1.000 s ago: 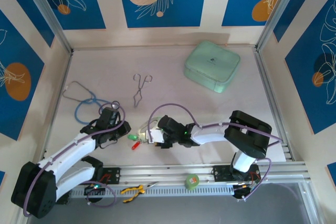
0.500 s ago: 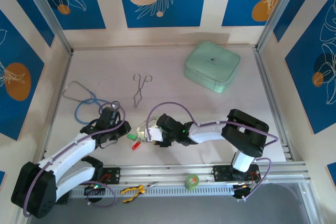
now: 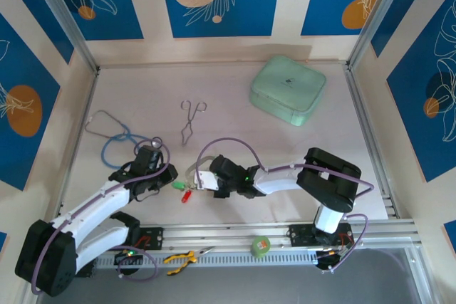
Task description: Put the keys on the keyring
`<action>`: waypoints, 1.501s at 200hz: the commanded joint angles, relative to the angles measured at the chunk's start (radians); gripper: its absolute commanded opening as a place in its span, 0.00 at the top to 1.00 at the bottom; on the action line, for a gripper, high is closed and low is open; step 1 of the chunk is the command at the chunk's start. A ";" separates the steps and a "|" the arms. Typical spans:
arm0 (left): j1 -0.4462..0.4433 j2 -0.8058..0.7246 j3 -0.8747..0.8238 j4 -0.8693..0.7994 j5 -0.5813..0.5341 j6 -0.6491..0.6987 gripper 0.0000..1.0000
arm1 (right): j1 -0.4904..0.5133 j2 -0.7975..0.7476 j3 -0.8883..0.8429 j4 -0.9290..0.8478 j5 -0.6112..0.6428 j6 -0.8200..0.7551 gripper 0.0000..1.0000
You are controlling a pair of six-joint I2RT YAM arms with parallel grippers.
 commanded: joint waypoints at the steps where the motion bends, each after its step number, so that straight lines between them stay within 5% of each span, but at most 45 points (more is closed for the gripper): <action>1: -0.009 -0.020 0.003 -0.016 -0.019 0.020 0.64 | -0.005 0.000 0.007 0.019 0.028 0.014 0.97; 158: -0.089 -0.065 0.064 0.006 -0.039 0.174 0.60 | -0.226 -0.138 0.081 -0.367 -0.541 0.247 1.00; 226: -0.206 -0.058 0.051 0.136 -0.049 0.276 0.51 | -0.245 -0.137 0.093 -0.405 -0.551 0.387 1.00; 254: -0.213 -0.065 0.063 0.113 -0.113 0.282 0.51 | -0.214 -0.179 0.064 -0.401 -0.416 0.368 1.00; 266: -0.214 -0.064 0.066 0.097 -0.140 0.263 0.51 | -0.174 -0.210 0.051 -0.395 -0.323 0.374 0.89; 300: -0.213 -0.060 0.062 0.086 -0.174 0.203 0.50 | -0.109 -0.295 0.044 -0.434 -0.210 0.564 0.83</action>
